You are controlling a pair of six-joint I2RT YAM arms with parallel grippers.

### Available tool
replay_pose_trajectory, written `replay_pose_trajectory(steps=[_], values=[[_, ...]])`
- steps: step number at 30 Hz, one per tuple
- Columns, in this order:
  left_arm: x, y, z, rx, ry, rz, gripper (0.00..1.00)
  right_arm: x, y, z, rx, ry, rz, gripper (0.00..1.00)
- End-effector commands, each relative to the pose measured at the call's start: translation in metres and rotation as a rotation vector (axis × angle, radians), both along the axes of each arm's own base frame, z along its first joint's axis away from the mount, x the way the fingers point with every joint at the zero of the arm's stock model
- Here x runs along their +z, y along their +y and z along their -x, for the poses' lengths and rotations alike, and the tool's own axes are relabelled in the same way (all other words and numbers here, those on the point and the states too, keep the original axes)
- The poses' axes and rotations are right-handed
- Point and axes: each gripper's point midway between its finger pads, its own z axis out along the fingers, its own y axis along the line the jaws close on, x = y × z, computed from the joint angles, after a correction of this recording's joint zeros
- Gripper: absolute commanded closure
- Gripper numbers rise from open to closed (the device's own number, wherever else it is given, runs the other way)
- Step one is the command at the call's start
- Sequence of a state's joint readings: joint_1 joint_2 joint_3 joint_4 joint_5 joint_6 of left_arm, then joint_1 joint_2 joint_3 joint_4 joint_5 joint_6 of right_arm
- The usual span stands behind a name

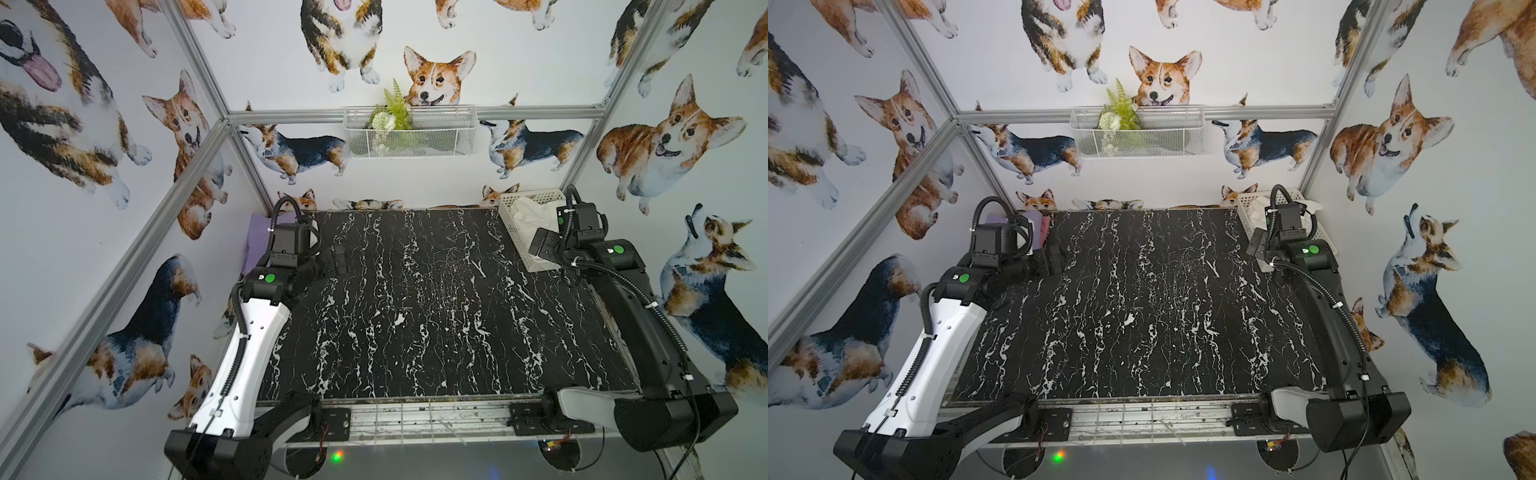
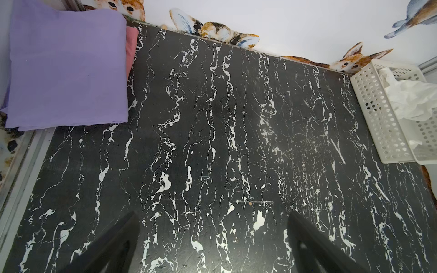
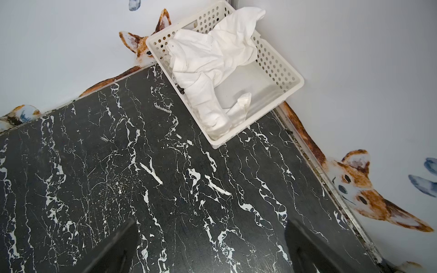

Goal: Fold and stack t-shirts
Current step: Pick up the T-shirt from the bin.

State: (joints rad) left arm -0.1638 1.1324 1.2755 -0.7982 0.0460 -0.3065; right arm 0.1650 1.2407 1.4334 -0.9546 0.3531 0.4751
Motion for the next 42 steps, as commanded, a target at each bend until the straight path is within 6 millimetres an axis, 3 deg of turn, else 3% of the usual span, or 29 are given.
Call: replay_pose_trajectory(steps=[1, 4, 10, 19, 23, 27, 32, 36, 39, 42], values=[[-0.005, 0.000, 0.005, 0.001, 0.000, 0.009, 0.00, 0.004, 0.007, 0.002, 0.043, -0.055, -0.027, 0.00], [-0.018, 0.003, 0.013, 0.006, 0.026, -0.014, 0.00, 0.006, 0.016, -0.001, 0.096, -0.081, -0.047, 0.00], [-0.024, -0.001, 0.020, -0.021, 0.043, 0.000, 0.00, 0.000, 0.026, -0.009, 0.167, -0.040, -0.042, 0.00], [-0.031, -0.001, 0.025, -0.024, 0.054, 0.003, 0.00, -0.003, 0.025, -0.023, 0.203, -0.018, 0.004, 0.01], [-0.033, -0.002, 0.025, -0.023, 0.062, 0.008, 0.00, 0.001, 0.010, -0.040, 0.170, -0.013, 0.033, 0.02], [-0.036, -0.005, 0.025, -0.030, 0.068, 0.030, 0.00, 0.001, -0.028, -0.072, 0.049, -0.024, -0.067, 0.04], [-0.037, -0.008, 0.025, -0.036, 0.065, 0.047, 0.00, -0.031, -0.066, -0.144, -0.047, 0.029, -0.198, 0.07], [-0.038, -0.010, 0.024, -0.038, 0.069, 0.057, 0.00, -0.079, -0.076, -0.202, -0.049, 0.152, -0.296, 0.13], [-0.038, -0.013, 0.026, -0.041, 0.069, 0.066, 0.00, -0.116, -0.077, -0.230, -0.044, 0.198, -0.340, 0.13], [-0.042, -0.014, 0.027, -0.044, 0.075, 0.068, 0.00, -0.146, -0.081, -0.246, -0.062, 0.223, -0.347, 0.13]])
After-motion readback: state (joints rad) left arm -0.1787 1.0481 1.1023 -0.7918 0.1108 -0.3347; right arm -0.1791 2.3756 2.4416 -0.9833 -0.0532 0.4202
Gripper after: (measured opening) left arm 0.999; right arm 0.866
